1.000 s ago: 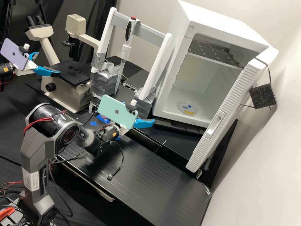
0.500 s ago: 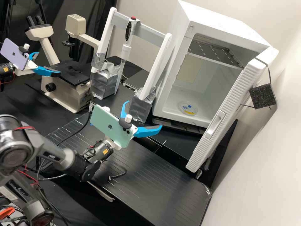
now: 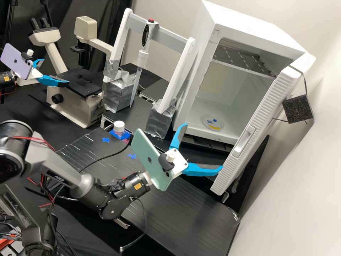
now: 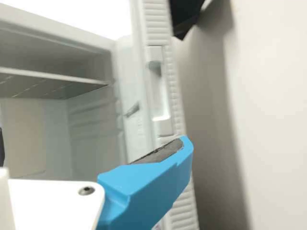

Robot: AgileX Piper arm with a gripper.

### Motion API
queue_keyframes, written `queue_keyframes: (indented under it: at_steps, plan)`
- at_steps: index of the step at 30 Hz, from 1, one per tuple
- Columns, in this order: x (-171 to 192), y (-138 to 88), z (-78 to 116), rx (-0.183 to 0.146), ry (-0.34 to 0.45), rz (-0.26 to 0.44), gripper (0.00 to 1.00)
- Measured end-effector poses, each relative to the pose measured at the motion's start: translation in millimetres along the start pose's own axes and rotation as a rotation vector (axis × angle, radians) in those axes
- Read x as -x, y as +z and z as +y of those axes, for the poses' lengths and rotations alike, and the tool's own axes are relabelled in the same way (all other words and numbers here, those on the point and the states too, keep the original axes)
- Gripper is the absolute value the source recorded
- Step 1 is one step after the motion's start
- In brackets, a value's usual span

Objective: Close the door

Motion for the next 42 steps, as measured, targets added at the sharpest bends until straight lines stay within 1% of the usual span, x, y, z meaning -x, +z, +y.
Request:
queue_keyframes:
  at_steps: [2, 9, 10, 14, 19, 21, 23, 27, 29, 32, 33, 34, 37, 39, 41, 42]
  plan:
    - [-8.3, 6.5, 0.8, 0.006, 0.015, -0.014, 1.00]
    - [-40.8, 30.0, -0.7, 0.063, 0.047, -0.053, 1.00]
    - [-44.9, 32.1, -1.7, 0.060, 0.047, -0.053, 1.00]
    - [-55.7, 38.3, -2.6, 0.073, 0.049, -0.067, 1.00]
    - [-63.3, 43.3, -8.7, 0.064, 0.022, -0.090, 1.00]
    - [-66.3, 44.2, -11.8, 0.051, 0.009, -0.098, 1.00]
    - [-71.0, 43.2, -16.5, 0.030, -0.019, -0.093, 1.00]
    - [-75.2, 46.0, -24.1, 0.023, -0.061, -0.104, 1.00]
    - [-75.3, 47.3, -25.0, 0.010, -0.065, -0.107, 1.00]
    - [-75.3, 47.6, -25.4, 0.000, -0.067, -0.107, 1.00]
    - [-75.3, 47.6, -25.4, -0.014, -0.066, -0.108, 1.00]
    - [-74.5, 47.9, -25.9, -0.020, -0.068, -0.108, 1.00]
    - [-69.2, 44.1, -26.1, -0.039, -0.080, -0.100, 1.00]
    - [-62.6, 39.8, -25.1, -0.045, -0.097, -0.093, 1.00]
    - [-54.8, 33.0, -23.9, -0.048, -0.108, -0.075, 1.00]
    - [-50.2, 28.8, -22.7, -0.058, -0.110, -0.062, 1.00]
